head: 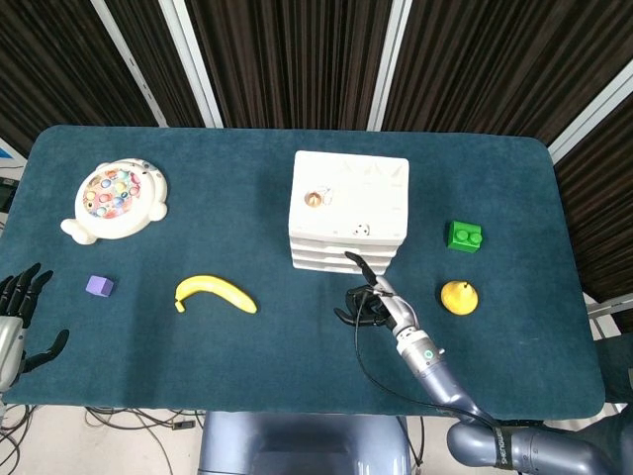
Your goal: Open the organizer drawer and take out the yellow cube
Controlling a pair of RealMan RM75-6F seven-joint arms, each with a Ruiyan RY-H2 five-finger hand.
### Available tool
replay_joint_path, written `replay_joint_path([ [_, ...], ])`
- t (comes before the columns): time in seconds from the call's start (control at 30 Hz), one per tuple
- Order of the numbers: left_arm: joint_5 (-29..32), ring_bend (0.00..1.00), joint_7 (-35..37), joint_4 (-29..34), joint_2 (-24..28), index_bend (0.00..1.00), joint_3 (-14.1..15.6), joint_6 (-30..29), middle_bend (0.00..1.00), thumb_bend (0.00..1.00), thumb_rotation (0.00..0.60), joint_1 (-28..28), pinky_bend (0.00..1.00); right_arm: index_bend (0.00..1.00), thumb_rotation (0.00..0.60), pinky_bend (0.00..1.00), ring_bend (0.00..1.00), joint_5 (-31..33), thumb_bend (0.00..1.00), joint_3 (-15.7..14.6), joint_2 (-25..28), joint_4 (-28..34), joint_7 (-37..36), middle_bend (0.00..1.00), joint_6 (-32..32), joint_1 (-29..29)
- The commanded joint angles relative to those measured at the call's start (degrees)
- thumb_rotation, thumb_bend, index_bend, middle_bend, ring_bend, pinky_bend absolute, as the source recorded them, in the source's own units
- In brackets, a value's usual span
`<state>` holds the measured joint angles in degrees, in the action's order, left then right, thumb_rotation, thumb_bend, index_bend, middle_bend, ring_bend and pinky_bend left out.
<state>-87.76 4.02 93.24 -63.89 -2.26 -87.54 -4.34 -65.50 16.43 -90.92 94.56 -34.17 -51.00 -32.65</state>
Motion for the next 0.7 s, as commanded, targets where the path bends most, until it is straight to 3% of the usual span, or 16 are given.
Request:
replay_joint_path([
  [0.03, 0.0, 0.0, 0.0, -0.06, -0.01, 0.04, 0.01, 0.03, 0.0, 0.31, 0.6, 0.0, 0.0, 0.0, 0.6, 0.99, 0.87, 0.59, 0.35, 0.53, -0.68, -0.48, 0.47, 0.78, 0.15, -0.47],
  [0.7, 0.12, 0.0, -0.11, -0.09, 0.06, 0.04, 0.06, 0.12, 0.0, 0.31, 0.6, 0.09, 0.0, 0.0, 0.6, 0.99, 0.87, 2.87, 0.35, 2.75, -2.58, -2.52, 0.79, 0.79, 2.48, -2.39],
])
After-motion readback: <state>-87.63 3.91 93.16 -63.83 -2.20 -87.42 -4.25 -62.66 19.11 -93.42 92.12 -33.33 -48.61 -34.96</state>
